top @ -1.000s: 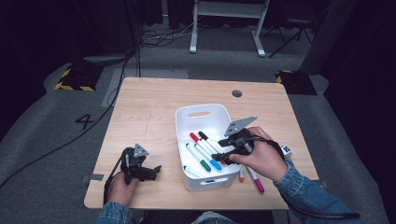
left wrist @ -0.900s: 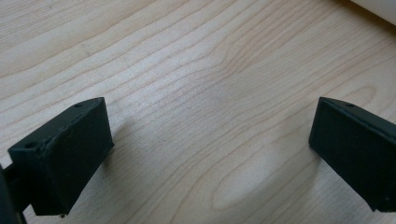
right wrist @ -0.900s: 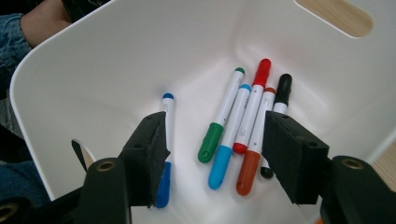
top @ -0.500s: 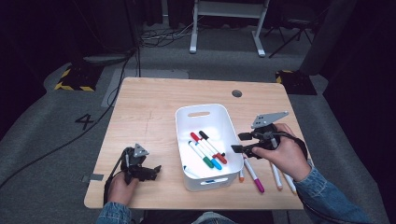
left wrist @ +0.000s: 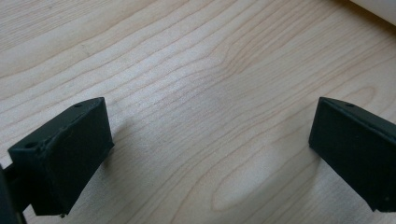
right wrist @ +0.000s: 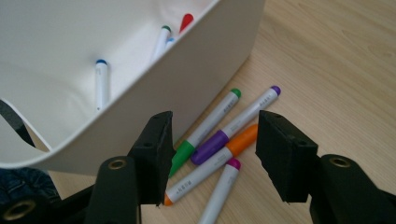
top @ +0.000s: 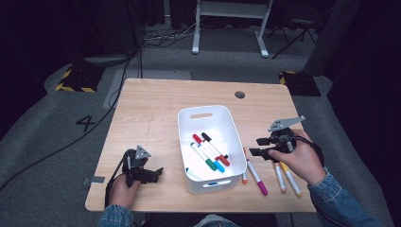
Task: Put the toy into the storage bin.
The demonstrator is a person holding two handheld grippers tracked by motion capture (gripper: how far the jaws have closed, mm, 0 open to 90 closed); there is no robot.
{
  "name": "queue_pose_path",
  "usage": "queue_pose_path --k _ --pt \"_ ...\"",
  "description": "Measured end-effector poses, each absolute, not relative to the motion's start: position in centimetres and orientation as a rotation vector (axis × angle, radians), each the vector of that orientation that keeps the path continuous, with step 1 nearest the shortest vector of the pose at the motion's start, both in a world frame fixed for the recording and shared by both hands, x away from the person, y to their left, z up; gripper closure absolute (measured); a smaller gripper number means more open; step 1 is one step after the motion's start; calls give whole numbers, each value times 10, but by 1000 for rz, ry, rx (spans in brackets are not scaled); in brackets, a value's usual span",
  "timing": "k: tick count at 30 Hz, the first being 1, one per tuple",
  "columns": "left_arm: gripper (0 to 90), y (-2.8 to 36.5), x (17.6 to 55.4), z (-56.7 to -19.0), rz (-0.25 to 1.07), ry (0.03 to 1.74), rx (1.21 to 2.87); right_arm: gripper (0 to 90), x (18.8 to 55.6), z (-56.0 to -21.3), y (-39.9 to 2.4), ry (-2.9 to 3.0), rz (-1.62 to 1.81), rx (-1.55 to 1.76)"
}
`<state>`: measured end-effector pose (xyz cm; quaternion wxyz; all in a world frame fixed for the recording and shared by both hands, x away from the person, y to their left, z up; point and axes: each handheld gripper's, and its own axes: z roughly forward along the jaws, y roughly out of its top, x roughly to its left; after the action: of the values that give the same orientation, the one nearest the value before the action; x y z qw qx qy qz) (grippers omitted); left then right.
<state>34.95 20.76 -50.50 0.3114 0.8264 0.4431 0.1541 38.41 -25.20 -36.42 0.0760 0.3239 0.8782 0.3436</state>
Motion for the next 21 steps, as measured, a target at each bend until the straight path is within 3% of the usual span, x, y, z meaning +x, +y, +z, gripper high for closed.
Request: queue_pose_path --k 15,21 --pt "0 208 349 -505 407 1170 2181 534 378 -420 -268 2704 870 1074" --pt "0 208 350 -505 411 1170 2182 628 377 -437 -273 2764 768 1118"
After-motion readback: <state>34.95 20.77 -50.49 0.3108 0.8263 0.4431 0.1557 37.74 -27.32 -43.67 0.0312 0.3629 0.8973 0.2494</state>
